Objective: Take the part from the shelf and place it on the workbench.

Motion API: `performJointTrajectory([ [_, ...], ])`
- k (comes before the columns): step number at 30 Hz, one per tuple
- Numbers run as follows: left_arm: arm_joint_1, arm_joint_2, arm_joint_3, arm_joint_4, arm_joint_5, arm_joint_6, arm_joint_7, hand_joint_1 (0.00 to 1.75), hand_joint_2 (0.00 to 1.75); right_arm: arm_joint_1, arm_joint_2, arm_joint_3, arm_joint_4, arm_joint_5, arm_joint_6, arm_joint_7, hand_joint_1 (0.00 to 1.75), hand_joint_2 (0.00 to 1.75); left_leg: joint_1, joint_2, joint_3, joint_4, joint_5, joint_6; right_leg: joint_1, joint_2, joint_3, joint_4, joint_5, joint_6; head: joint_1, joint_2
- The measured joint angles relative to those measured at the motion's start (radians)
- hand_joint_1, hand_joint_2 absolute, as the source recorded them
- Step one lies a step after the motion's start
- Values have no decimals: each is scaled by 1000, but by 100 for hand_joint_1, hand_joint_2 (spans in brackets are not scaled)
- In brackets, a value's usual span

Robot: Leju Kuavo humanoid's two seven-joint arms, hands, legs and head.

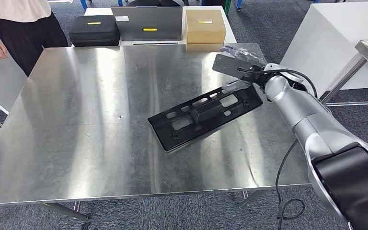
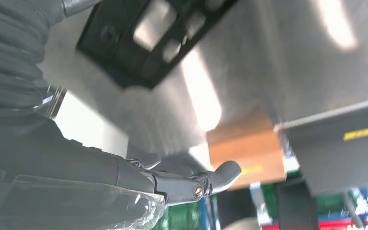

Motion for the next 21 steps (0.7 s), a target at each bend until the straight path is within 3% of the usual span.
performJointTrajectory([
  [10, -3, -15, 33, 0, 0, 11, 0, 0, 0, -71, -99, 37, 0, 97, -260, 53, 0, 175, -1, -1, 0, 0, 0, 0, 0, 0, 0, 0, 0, 0, 0, 0],
  [21, -2, -18, 102, -14, -9, 20, 0, 0, 0, -115, -317, 38, -55, 121, -373, 34, 0, 175, -1, -3, 0, 1, 0, 0, 0, -2, 1, 0, 0, 0, 0, 0],
])
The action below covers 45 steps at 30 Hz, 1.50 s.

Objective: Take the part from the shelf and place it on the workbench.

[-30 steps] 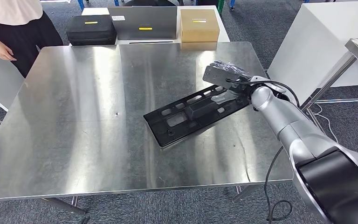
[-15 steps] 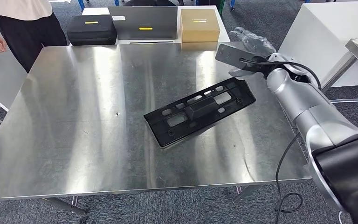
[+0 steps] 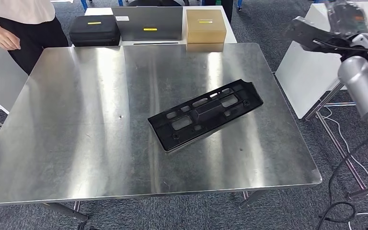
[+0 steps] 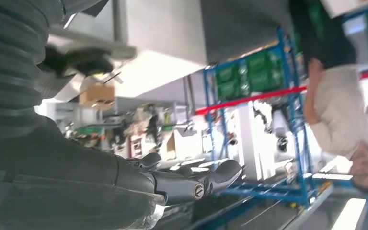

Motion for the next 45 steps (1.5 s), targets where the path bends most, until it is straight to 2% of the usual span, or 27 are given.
performJointTrajectory([
  [6, 4, -5, 39, -21, -23, 3, 0, 0, 0, -3, -144, -24, -36, -2, -52, -1, 0, 175, 0, -4, 0, 0, 0, 0, 0, -3, 0, 0, 0, 0, 0, 0],
  [12, 8, -15, 63, -26, -43, 2, 0, 0, 0, 10, -353, -64, -61, -33, -107, -22, 0, 175, -2, -10, -2, 1, -1, 2, -2, -9, 1, -1, -2, 4, 0, 0],
  [15, 9, -24, 72, -26, -51, 2, 0, 0, 0, 55, -466, -92, -76, -75, -147, -19, 0, 175, -3, -10, -1, 1, -4, 5, -3, -9, 1, -1, -4, 6, 0, 0],
  [21, 18, -43, 100, -30, -58, 3, 0, 0, 0, 275, -694, -190, -126, -229, -248, 3, 0, 175, -4, -14, 1, 2, -11, 9, -3, -13, 6, -2, -9, 13, 0, 0],
  [24, 26, -50, 115, -38, -64, 3, 0, 0, 0, 455, -782, -261, -134, -333, -345, 2, 0, 175, -3, -13, 6, 4, -16, 11, -3, -11, 11, -2, -14, 15, 2, 0],
  [27, 32, -55, 129, -45, -73, 3, 0, 0, 0, 674, -836, -356, -123, -441, -448, -25, 0, 175, -2, -13, 14, 6, -27, 11, -2, -12, 19, -1, -24, 13, 11, 0],
  [30, 39, -60, 141, -50, -78, 3, 0, 0, 0, 908, -843, -493, -93, -476, -516, -68, 0, 175, -2, -14, 25, 8, -40, 10, -2, -13, 32, -1, -36, 13, 18, 0],
  [33, 44, -64, 154, -53, -86, 3, 0, 0, 0, 1115, -800, -704, -72, -331, -526, -86, 0, 175, -4, -13, 36, 10, -48, 11, -3, -12, 46, 1, -43, 14, 21, 0],
  [35, 45, -66, 161, -55, -93, 4, 0, 0, 0, 1235, -744, -886, -78, -185, -527, -79, 0, 175, -3, -13, 41, 12, -53, 11, -2, -13, 51, 2, -50, 13, 23, 0],
  [38, 48, -70, 171, -57, -98, 4, 0, 0, 0, 1359, -649, -1135, -96, -62, -527, -74, 0, 175, -3, -19, 54, 14, -61, 10, -3, -19, 59, 3, -61, 11, 31, 0],
  [41, 53, -74, 179, -58, -105, 4, 0, 0, 0, 1439, -551, -1330, -113, 21, -527, -92, 0, 175, -3, -23, 63, 16, -67, 11, -3, -23, 68, 3, -68, 13, 37, 0],
  [45, 56, -77, 189, -58, -115, 3, 0, 0, 0, 1499, -396, -1544, -147, 154, -523, -126, 0, 175, -4, -21, 65, 15, -70, 12, -3, -21, 74, 4, -69, 16, 38, 0],
])
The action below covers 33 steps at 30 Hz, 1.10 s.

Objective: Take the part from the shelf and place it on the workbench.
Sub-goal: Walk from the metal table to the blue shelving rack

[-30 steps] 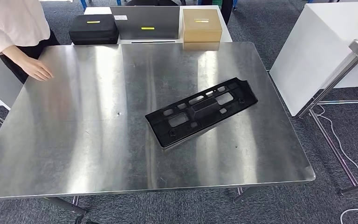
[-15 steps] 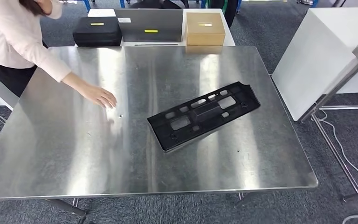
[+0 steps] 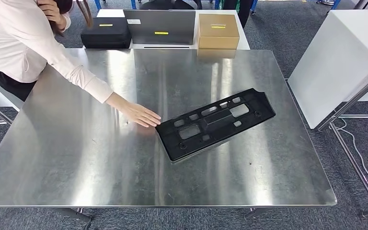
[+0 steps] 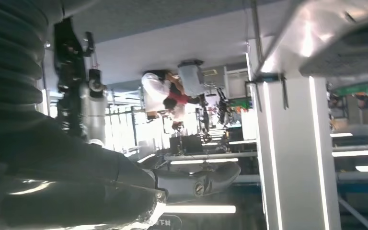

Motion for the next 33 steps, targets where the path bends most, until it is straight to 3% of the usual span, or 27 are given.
performJointTrajectory([
  [6, 0, -3, 8, 0, -7, -1, 0, 0, 0, 31, 177, -228, -38, 152, 44, -38, 0, 175, 1, 7, 3, -3, -5, -5, 0, 6, -8, -1, -4, -2, 0, 0],
  [12, -1, -2, 18, 0, -11, -1, 0, 0, 0, 21, 297, -399, -48, 291, 88, -92, 0, 175, 0, 12, 7, -4, -6, -6, 0, 12, -6, 0, -4, -2, 0, 0],
  [19, -1, 0, 29, 0, -11, -1, 0, 0, 0, -8, 366, -507, -24, 372, 103, -132, 0, 175, 0, 13, 10, -3, -6, -6, 0, 15, -4, 0, -4, -2, 0, 0],
  [33, -1, 2, 34, 0, -16, -6, 0, 0, 0, -58, 500, -598, 130, 404, 109, -161, 0, 175, 1, 14, 10, -4, -6, -6, 0, 15, -4, 0, -4, -2, 0, 0],
])
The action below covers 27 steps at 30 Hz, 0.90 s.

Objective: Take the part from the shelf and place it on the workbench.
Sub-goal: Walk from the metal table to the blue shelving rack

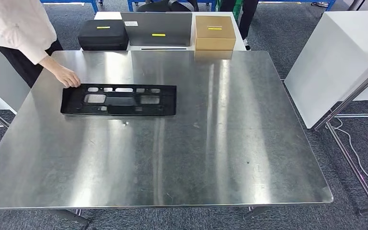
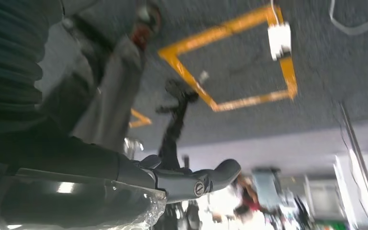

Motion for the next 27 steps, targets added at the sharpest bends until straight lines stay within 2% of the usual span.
performJointTrajectory([
  [1, 0, 1, 0, 0, -1, -2, 0, 0, 0, -5, 8, -5, 22, 3, 2, -1, 0, 175, 0, 0, 0, 0, 0, 0, 0, 0, 0, 0, 0, 0, 0, 0],
  [5, -1, 4, 0, 3, -5, -12, 0, 0, 175, -24, 37, -18, 111, 1, 30, -17, 0, 175, 0, 0, 0, 0, 0, 0, 0, 0, 0, 0, 0, 0, 0, 0],
  [13, -4, 14, 0, 37, 5, -65, 0, 0, 175, -56, 121, -21, 250, 11, 165, -30, 0, 175, 0, 0, 0, 0, 0, 0, 0, 0, 0, 0, 0, 0, 0, 0],
  [17, -8, 19, -4, 72, -2, -115, 0, 0, 0, -66, 160, -21, 294, 29, 213, -1, 0, 175, 1, 0, 0, 0, 0, 0, 0, 0, 0, 0, 0, 0, 0, 0],
  [19, -14, 22, -11, 93, -13, -142, 0, 0, 0, -68, 179, -15, 310, 53, 231, 2, 0, 175, 1, 0, 0, 0, 0, 0, 0, 0, 0, 0, 0, 0, 0, 0],
  [23, -27, 27, -33, 133, -35, -176, 3, 0, 175, -71, 212, -4, 331, 71, 261, -11, 0, 175, 1, 0, 0, 0, 0, 0, 0, 0, 0, 0, 0, 0, 0, 0],
  [27, -34, 29, -59, 156, -53, -190, 9, 0, 175, -78, 240, 8, 343, 85, 292, -23, 0, 175, 0, 0, 0, 0, 0, 0, 0, 0, 0, 0, 0, 0, 0, 0],
])
